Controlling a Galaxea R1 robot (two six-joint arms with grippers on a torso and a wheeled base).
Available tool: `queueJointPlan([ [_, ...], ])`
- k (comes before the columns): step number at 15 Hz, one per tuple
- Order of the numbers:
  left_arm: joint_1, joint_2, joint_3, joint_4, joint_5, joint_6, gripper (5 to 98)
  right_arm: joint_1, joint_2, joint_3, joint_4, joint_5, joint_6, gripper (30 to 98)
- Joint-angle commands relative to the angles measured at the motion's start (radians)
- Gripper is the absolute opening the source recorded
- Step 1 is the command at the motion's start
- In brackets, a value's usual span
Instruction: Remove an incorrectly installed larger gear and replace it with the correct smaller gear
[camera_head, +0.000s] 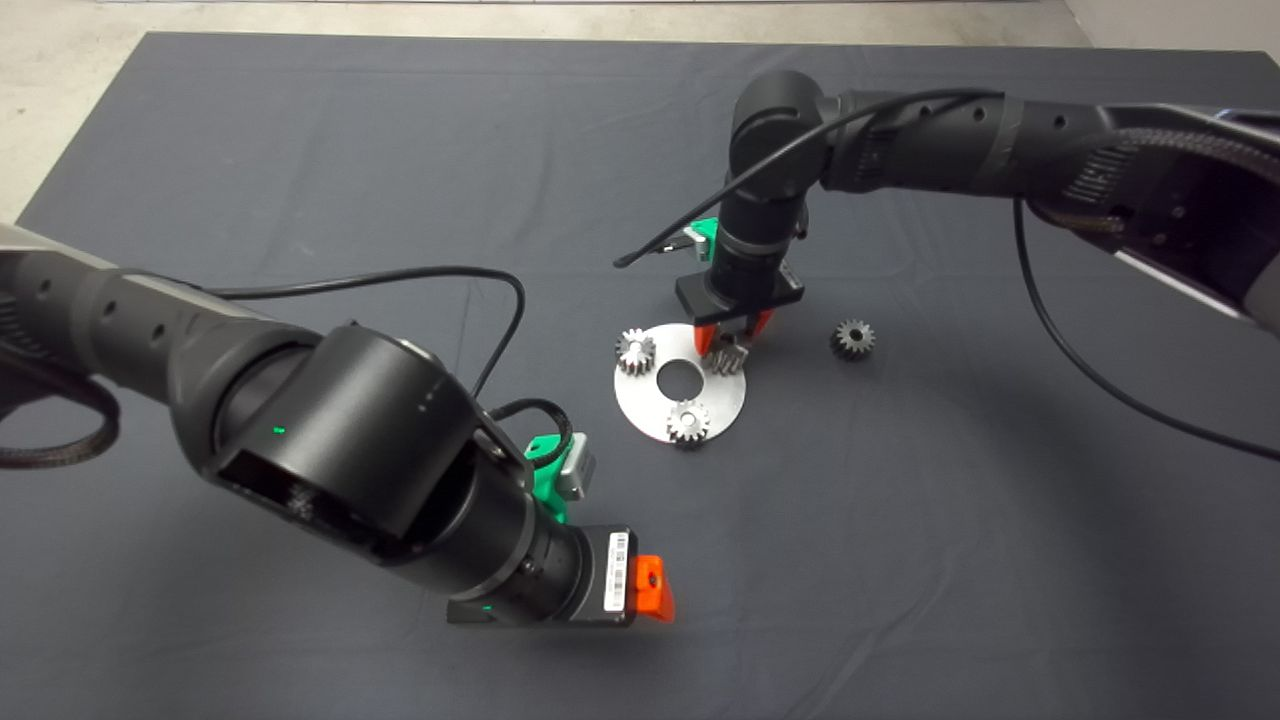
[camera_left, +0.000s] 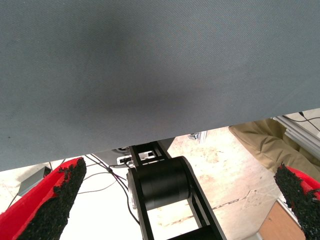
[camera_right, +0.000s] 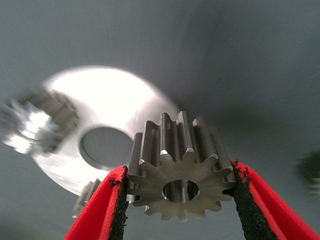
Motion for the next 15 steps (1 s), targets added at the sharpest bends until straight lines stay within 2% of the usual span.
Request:
queueJointPlan([
  [1,-0.018,0.002,-0.008,-0.009,0.0,-0.001,97.9,0.186,-0.004,0.009,0.124,-0.091,-0.003,48.4],
  [5,-0.018,0.003,-0.013,-0.009,0.0,0.001,97.9,0.193,-0.004,0.011,0.127,-0.091,0.003,48.3],
  [6,-0.018,0.003,-0.013,-0.009,0.0,0.0,97.9,0.193,-0.01,0.047,0.124,-0.091,0.003,48.3],
  [7,-0.018,0.003,-0.011,-0.01,0.0,-0.001,97.9,0.185,-0.049,0.127,0.118,-0.092,0.01,48.3],
  [8,-0.018,0.003,-0.011,-0.009,0.0,-0.001,97.9,0.156,-0.096,0.234,0.113,-0.091,0.031,48.3],
  [9,-0.018,0.003,-0.011,-0.009,0.0,0.0,97.9,0.106,-0.143,0.284,0.072,-0.091,0.054,48.4],
  [11,-0.018,0.003,-0.013,-0.01,0.0,0.0,97.9,0.062,-0.204,0.294,0.008,-0.091,0.058,48.4],
  [13,-0.018,0.006,-0.019,-0.009,0.0,0.001,97.9,0.059,-0.241,0.296,0.006,-0.091,0.058,48.3],
  [15,-0.018,0.003,-0.016,-0.009,0.0,-0.001,97.9,0.03,-0.274,0.299,0.003,-0.091,0.055,48.3],
])
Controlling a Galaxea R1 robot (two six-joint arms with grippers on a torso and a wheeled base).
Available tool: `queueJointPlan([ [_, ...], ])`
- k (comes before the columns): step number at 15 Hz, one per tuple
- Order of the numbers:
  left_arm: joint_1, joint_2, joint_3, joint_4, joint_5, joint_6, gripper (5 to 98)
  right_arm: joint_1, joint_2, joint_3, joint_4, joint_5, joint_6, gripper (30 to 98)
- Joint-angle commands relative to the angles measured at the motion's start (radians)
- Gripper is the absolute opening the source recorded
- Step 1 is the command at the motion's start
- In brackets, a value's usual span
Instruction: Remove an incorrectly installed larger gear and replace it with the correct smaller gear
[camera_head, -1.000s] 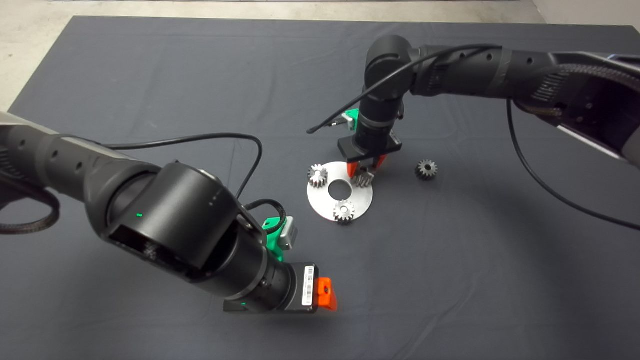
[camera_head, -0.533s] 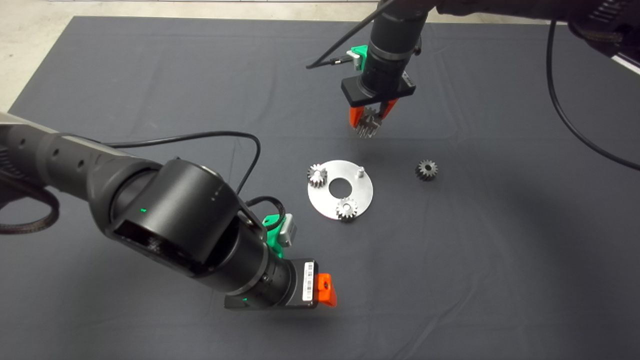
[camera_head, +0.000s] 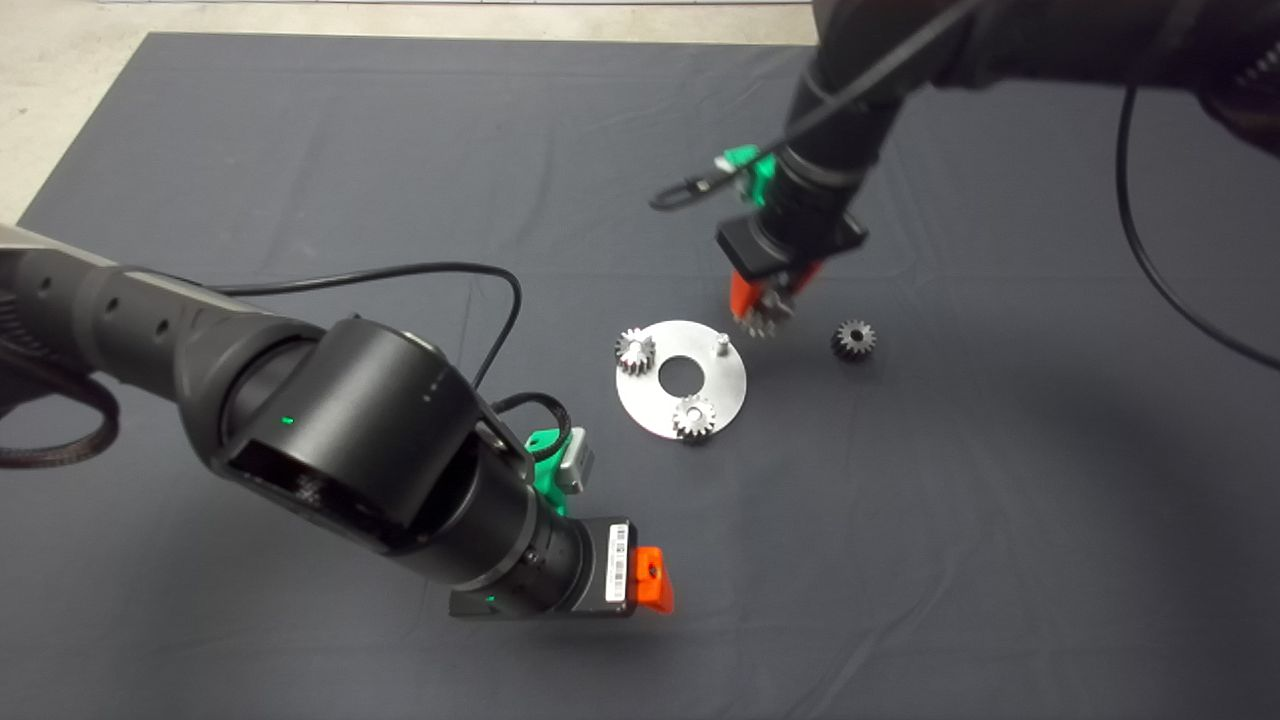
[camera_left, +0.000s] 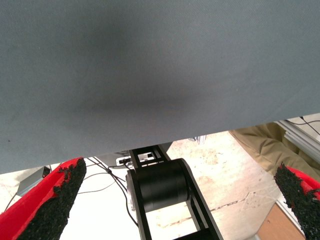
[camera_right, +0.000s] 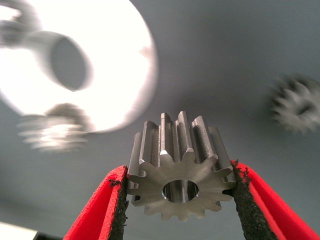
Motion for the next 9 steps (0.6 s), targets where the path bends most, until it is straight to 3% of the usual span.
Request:
queueJointPlan([
  [1,-0.018,0.003,0.002,-0.009,0.0,-0.001,97.9,-0.012,-0.073,0.015,-0.06,-0.094,0.015,48.3],
  [9,-0.018,0.002,0.002,-0.01,0.0,0.0,97.9,-0.068,-0.072,0.11,-0.068,-0.094,0.047,48.3],
])
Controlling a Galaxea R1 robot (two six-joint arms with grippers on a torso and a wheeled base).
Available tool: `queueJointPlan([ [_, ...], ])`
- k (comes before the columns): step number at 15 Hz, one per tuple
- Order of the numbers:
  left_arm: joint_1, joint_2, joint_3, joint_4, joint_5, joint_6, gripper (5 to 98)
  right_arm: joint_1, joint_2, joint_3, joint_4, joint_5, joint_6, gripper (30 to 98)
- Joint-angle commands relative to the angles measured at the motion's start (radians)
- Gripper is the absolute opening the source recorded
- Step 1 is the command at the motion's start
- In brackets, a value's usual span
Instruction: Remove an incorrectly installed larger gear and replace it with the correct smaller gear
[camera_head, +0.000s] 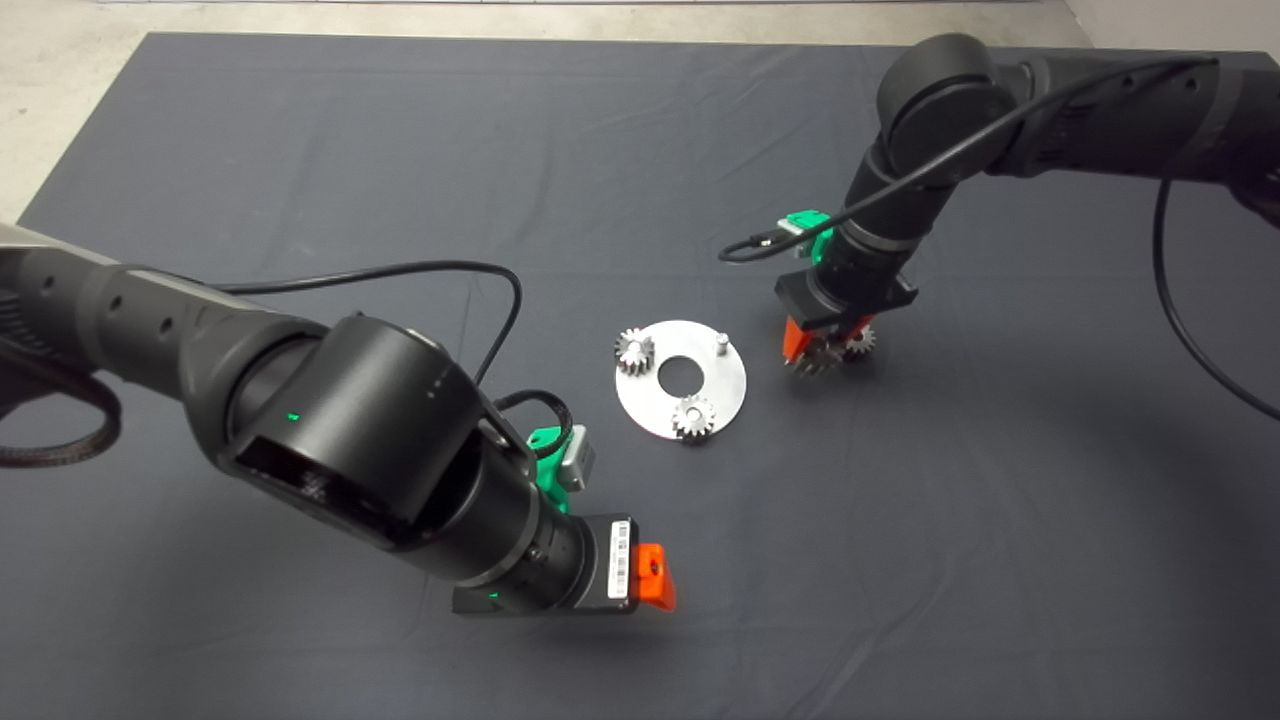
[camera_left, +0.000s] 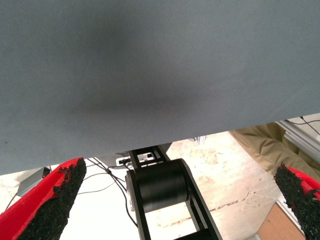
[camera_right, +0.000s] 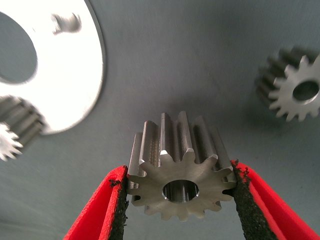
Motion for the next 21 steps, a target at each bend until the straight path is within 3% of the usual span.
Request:
queueJointPlan([
  [1,-0.018,-0.001,0.006,-0.009,0.0,-0.001,97.9,0.0,-0.002,0.07,-0.029,-0.092,0.032,48.3],
  [5,-0.018,-0.001,0.001,-0.009,0.002,0.0,97.9,-0.027,0.003,0.079,-0.029,-0.092,0.064,48.3],
  [10,-0.018,-0.004,0.012,-0.009,0.0,0.0,97.9,-0.093,-0.05,0.129,-0.046,-0.095,0.074,48.3],
  [21,-0.018,0.002,0.003,-0.009,0.0,-0.001,97.9,-0.092,-0.065,0.131,-0.064,-0.095,0.074,48.5],
])
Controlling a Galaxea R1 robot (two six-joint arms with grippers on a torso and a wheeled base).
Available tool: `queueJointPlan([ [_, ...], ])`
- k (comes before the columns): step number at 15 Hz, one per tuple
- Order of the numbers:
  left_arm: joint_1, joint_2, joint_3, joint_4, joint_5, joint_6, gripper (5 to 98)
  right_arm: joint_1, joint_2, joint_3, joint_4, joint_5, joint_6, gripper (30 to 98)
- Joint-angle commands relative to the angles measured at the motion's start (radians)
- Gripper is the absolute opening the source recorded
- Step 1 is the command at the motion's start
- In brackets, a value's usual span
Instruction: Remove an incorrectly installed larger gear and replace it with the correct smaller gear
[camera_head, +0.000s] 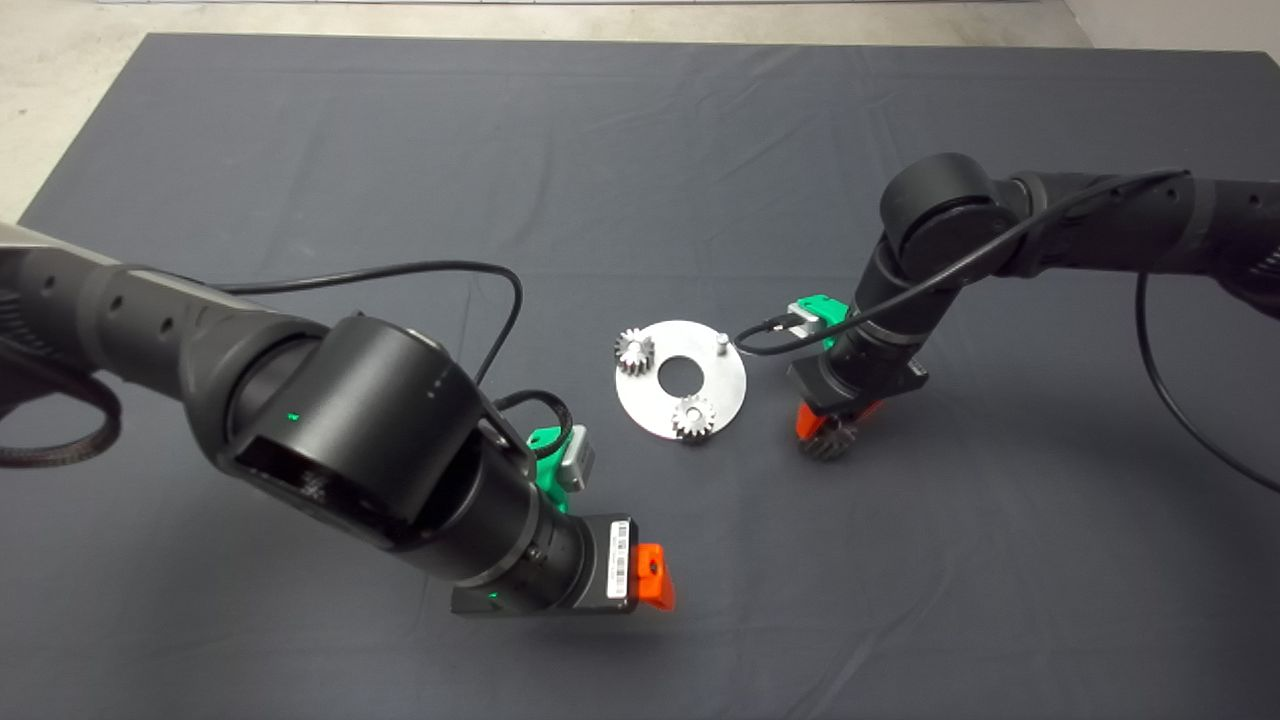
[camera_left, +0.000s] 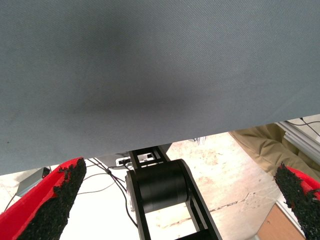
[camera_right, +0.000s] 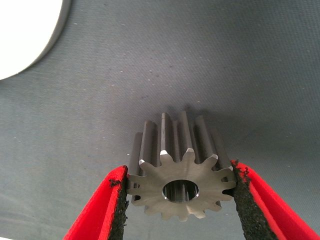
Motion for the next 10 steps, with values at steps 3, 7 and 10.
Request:
queueJointPlan([
  [3,-0.018,0.004,0.003,-0.009,0.0,-0.001,97.9,0.022,-0.004,0.013,-0.025,-0.094,0.007,48.8],
  [7,-0.017,0.002,0.003,-0.009,0.001,0.0,97.9,0.024,0.003,0.013,-0.038,-0.095,0.007,51.0],
  [10,-0.016,0.004,0.003,-0.009,0.001,0.0,97.9,0.024,0.003,0.013,-0.038,-0.095,0.007,54.7],
])
